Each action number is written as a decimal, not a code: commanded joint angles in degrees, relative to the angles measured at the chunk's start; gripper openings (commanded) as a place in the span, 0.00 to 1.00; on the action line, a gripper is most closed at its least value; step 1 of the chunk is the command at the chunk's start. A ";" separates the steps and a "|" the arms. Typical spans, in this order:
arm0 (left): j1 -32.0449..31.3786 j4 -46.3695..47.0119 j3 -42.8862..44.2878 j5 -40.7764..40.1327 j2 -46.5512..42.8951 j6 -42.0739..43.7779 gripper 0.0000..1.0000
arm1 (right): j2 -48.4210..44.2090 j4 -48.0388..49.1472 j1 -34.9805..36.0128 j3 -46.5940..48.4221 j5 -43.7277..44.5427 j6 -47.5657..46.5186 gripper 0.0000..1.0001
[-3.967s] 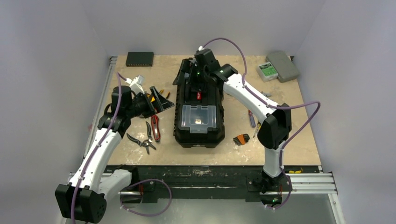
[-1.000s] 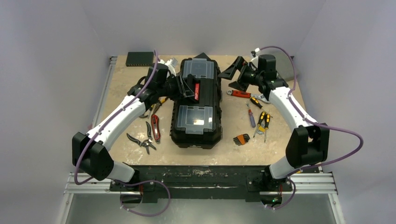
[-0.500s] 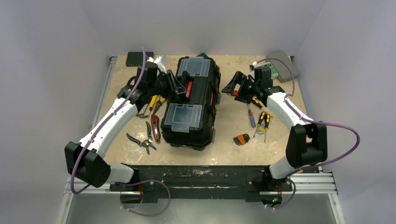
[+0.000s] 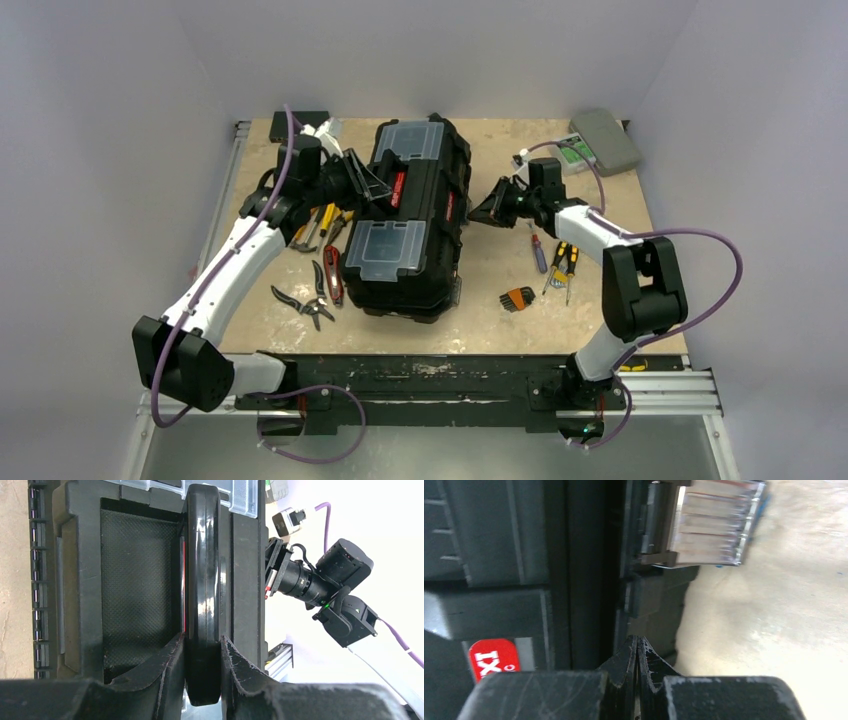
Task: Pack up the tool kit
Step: Open the toolbox at the center of the board.
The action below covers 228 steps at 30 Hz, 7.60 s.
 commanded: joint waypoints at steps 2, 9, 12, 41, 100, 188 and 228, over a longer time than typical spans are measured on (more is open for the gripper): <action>0.57 12.19 1.27 5.44 -4.52 -3.44 0.00 | -0.97 6.78 1.75 0.89 -5.19 -0.01 0.00; 0.79 13.40 0.80 7.20 -3.54 -3.93 0.00 | 0.03 6.75 4.12 3.21 -6.33 -1.70 0.00; 1.20 13.78 0.39 7.63 -3.66 -4.23 0.00 | 0.79 8.48 5.08 3.46 -7.56 -1.14 0.00; 4.13 -1.60 3.88 1.19 -10.05 6.32 0.66 | 1.34 24.32 6.30 0.43 -15.66 4.55 0.00; -50.89 -49.60 45.89 -58.83 20.18 33.38 0.87 | -1.89 27.44 11.41 5.40 -17.83 9.00 0.00; -51.50 -68.44 37.38 -93.36 26.11 12.48 0.76 | -8.31 1.49 5.47 0.87 11.53 -0.85 0.99; -49.75 -66.83 35.97 -93.74 24.90 13.53 0.62 | 5.27 -6.31 13.21 3.71 22.32 -5.14 0.58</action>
